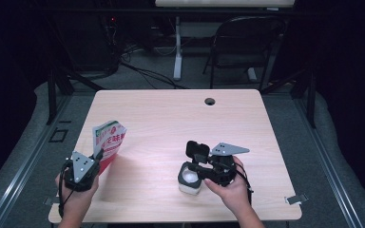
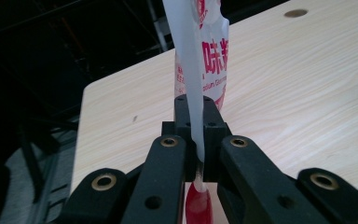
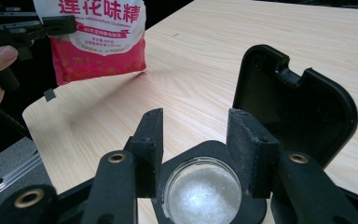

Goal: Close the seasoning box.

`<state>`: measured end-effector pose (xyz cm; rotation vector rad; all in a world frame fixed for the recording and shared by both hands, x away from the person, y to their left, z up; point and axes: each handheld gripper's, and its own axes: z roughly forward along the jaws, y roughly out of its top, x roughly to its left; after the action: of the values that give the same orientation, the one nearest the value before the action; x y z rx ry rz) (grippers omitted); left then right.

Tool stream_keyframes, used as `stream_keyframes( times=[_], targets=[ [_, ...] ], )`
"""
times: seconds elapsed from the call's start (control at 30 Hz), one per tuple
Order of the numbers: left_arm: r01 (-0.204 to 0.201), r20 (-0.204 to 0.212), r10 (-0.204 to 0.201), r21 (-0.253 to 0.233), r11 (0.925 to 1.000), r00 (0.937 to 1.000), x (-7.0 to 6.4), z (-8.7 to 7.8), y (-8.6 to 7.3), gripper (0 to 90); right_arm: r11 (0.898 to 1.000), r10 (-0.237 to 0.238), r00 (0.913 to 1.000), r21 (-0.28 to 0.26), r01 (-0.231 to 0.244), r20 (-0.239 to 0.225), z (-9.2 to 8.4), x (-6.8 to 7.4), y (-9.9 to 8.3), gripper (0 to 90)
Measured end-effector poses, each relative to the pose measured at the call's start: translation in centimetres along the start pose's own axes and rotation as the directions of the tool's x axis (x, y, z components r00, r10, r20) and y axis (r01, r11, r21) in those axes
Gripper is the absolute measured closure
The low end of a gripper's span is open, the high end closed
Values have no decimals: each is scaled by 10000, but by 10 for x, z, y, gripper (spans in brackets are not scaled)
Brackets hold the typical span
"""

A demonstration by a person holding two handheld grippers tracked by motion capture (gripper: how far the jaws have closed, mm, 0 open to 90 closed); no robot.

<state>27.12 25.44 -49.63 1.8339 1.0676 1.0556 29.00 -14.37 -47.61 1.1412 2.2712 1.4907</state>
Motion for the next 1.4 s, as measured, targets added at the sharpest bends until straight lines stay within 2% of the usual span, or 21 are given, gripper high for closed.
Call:
stream_keyframes(
  times=[0.13,0.27,0.43,0.5,0.63,0.83,0.97,1.03,1.17,1.23,1.33,1.4],
  targets=[
    [-104,-54,105,278,9996,9999,0,4,-5,894,10000,-59,9999,76,58,111,-1,-1,0,564],
    [-332,202,321,559,9979,9993,-4,9,-8,889,9999,-125,9998,103,123,140,0,-2,1,564],
    [-321,863,246,856,9958,9960,-11,14,-12,882,10000,-70,9998,71,69,183,1,-3,2,564],
    [-289,1196,169,992,9946,9927,-14,17,-13,877,10000,-45,9997,78,43,222,0,-3,2,563],
    [-93,1910,-158,1299,9915,9815,-18,23,-16,891,10000,-60,9996,80,58,260,0,-3,3,560],
    [-89,2471,-342,1710,9852,9684,-25,31,-22,875,9996,-248,9994,133,245,259,0,-3,3,561],
    [-134,2887,-427,1896,9818,9565,-31,36,-26,836,9997,-199,9996,123,197,186,-1,-4,3,571],
    [-209,3042,-404,1957,9804,9518,-33,37,-27,800,9999,-90,9999,116,88,125,-2,-4,4,583],
    [-107,3367,-521,1822,9832,9402,-36,38,-27,673,9999,-76,10000,120,76,52,-3,-5,4,622],
    [57,3580,-717,1820,9833,9310,-36,39,-27,595,9999,-95,9999,133,94,62,-4,-5,4,623],
    [127,3640,-819,1885,9820,9278,-37,40,-29,501,9998,-112,9999,165,111,97,-5,-5,5,625],
    [190,3710,-877,1850,9826,9245,-37,40,-29,474,9999,-99,9999,142,98,106,-5,-5,5,625]
  ],
)
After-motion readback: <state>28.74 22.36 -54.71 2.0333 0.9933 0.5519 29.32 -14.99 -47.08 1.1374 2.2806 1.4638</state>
